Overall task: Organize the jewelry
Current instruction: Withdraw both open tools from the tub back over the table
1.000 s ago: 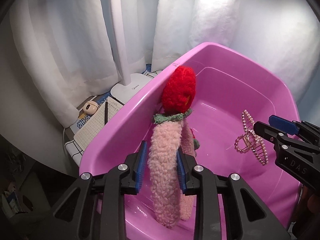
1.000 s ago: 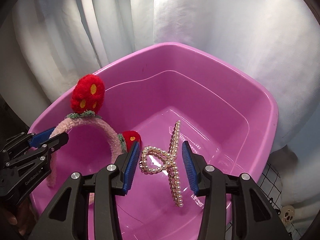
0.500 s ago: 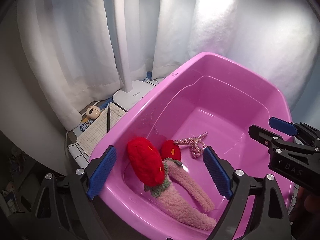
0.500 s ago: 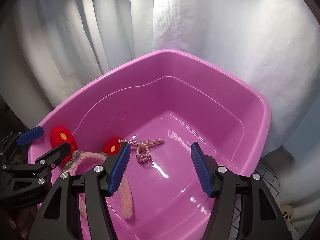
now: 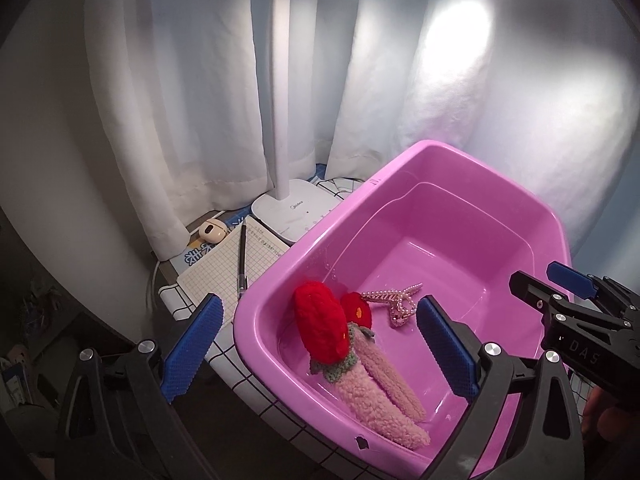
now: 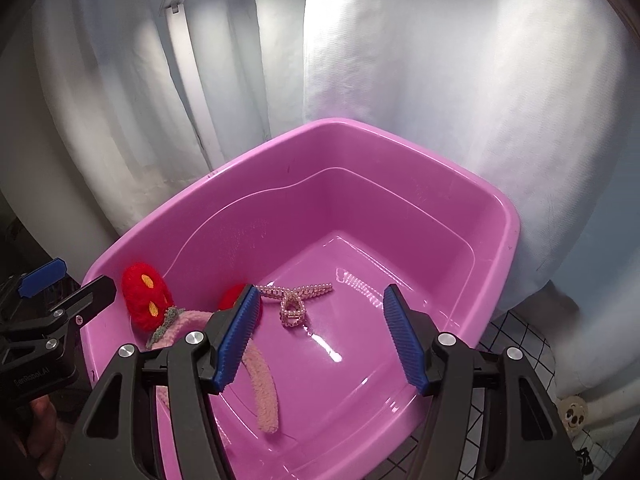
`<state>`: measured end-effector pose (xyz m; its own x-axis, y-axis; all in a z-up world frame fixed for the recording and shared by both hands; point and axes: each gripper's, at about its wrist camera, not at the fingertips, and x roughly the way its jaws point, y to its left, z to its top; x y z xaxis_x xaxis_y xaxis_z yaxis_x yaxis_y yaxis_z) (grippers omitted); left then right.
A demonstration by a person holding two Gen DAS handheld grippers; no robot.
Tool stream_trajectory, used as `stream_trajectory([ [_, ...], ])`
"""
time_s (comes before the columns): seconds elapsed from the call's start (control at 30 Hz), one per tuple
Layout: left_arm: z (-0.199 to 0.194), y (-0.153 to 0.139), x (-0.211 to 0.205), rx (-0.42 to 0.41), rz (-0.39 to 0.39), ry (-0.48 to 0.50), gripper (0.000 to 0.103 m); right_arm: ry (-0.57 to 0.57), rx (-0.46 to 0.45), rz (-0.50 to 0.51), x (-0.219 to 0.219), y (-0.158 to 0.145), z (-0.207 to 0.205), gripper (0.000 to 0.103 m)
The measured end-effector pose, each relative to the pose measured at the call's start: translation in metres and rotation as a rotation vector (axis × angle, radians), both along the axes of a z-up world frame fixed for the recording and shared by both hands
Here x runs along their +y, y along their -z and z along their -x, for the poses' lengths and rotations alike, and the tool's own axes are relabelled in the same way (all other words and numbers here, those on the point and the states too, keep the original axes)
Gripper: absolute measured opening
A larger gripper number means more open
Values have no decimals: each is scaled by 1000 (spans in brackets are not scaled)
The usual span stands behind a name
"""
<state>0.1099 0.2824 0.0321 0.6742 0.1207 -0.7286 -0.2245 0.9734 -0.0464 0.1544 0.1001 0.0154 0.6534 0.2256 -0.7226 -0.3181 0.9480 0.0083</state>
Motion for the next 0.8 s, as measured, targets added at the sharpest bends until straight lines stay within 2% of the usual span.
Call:
stream_trajectory([
  [0.37, 15, -7, -14, -6, -8, 29, 95, 55, -22, -17, -18, -7, 25, 62],
  [0.8, 35, -12, -52, 0, -1, 106, 95, 145, -32, -7, -53, -6, 67, 62],
])
